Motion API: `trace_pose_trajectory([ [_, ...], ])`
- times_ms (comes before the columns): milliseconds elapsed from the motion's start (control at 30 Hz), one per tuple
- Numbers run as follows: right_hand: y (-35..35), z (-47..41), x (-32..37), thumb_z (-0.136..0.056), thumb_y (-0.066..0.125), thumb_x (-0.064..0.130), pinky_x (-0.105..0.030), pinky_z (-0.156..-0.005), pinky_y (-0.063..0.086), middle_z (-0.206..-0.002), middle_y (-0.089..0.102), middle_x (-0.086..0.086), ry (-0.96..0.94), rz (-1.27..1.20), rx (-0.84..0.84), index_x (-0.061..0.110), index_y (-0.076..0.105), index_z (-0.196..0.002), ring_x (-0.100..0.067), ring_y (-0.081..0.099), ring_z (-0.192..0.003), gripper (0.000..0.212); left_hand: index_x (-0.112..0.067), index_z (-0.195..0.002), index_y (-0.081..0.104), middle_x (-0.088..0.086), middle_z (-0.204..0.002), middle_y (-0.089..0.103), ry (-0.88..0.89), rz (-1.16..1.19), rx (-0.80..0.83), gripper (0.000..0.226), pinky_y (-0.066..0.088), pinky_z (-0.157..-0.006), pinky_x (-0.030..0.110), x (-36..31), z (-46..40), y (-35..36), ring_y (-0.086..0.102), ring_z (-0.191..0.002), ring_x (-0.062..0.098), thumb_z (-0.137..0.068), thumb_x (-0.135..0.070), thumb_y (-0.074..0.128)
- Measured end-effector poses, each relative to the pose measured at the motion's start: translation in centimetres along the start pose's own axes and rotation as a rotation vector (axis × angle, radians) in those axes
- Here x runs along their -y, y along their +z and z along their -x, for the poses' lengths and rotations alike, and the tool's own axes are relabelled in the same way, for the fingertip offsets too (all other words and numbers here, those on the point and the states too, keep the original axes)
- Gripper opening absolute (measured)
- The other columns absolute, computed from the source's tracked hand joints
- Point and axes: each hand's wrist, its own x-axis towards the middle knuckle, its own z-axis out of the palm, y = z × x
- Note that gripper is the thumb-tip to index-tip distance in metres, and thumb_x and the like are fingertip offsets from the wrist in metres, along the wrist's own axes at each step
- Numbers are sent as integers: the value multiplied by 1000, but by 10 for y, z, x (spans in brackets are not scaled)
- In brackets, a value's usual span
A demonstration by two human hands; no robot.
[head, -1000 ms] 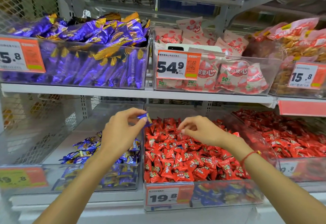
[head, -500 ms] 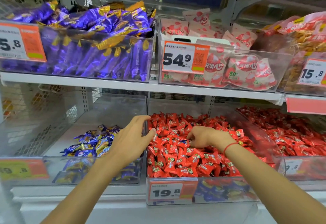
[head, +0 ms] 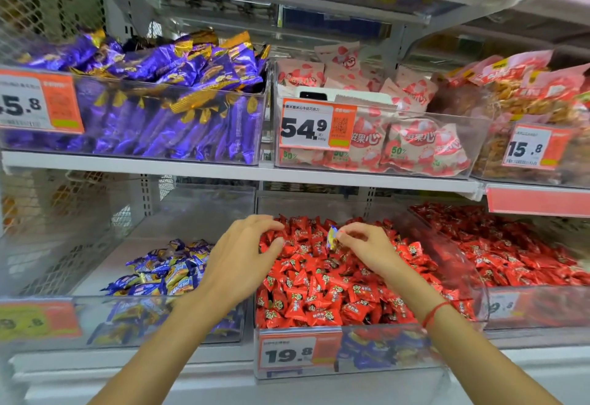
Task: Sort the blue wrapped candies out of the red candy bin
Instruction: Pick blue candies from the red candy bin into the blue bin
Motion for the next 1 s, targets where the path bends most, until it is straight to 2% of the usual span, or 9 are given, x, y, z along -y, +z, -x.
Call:
trace_pose_trajectory([
  [100,4,21,14,-91,64,22,-17,-70,55,-92,71,4,47,-307,61,16,72,-98,-4,65,-82,13,-38,-120,63,-20,-115,65,12,238,44,31,45,-90,28,-18,-4,4,55,-96,-1,-93,-48,53],
  [200,10,33,28,-90,65,24,-22,-75,58,-95,74,4,-11,-349,126,17,74,-101,-1,68,-88,16,-33,-120,63,-18,-108,68,3,425,95,32,51,-93,31,-29,-5,9,63,-95,-6,-90,-43,61],
  [300,9,36,38,-88,68,25,-18,-72,56,-94,74,4,-66,-376,114,18,75,-99,-2,68,-90,14,-34,-103,69,-19,-95,71,-9,500,-29,16,55,-86,27,-24,-7,5,66,-87,-5,-88,-29,68],
  [433,13,36,42,-88,67,24,-19,-77,55,-95,75,3,-95,-426,135,18,75,-98,-6,69,-92,13,-31,-106,67,-16,-99,72,-22,638,35,23,51,-87,16,-23,-7,1,66,-95,-4,-83,-31,72],
  [567,24,37,44,-89,66,24,-21,-82,55,-98,75,1,-72,-550,161,15,73,-107,-10,70,-94,22,-28,-113,67,-16,-103,71,-21,610,-55,30,51,-92,19,-17,-6,0,65,-97,-4,-84,-20,73],
  [700,30,34,36,-89,66,21,-11,-69,52,-92,73,10,-68,-441,33,22,74,-98,0,68,-86,11,-34,-114,66,-21,-105,68,-135,306,-153,27,48,-90,29,12,-8,-13,63,-99,0,-89,-24,66],
  [800,30,26,29,-89,67,17,-6,-68,49,-89,72,11,-109,-347,-143,24,72,-92,3,67,-84,10,-36,-122,62,-17,-112,68,-223,174,-164,32,48,-91,34,42,-8,-20,63,-105,6,-91,-28,63],
  [900,28,14,25,-90,66,19,-12,-82,51,-96,71,9,-212,-134,-222,20,72,-101,3,64,-90,13,-38,-135,51,-8,-126,62,-308,67,-174,46,46,-84,37,60,-2,-19,63,-104,20,-91,-43,60],
  [1000,28,5,23,-93,60,31,-27,-101,42,-126,62,6,-235,271,-34,24,62,-125,-11,54,-120,33,-36,-136,49,-9,-134,56,-217,105,-172,48,43,-88,34,51,12,-6,56,-116,17,-91,-55,50],
])
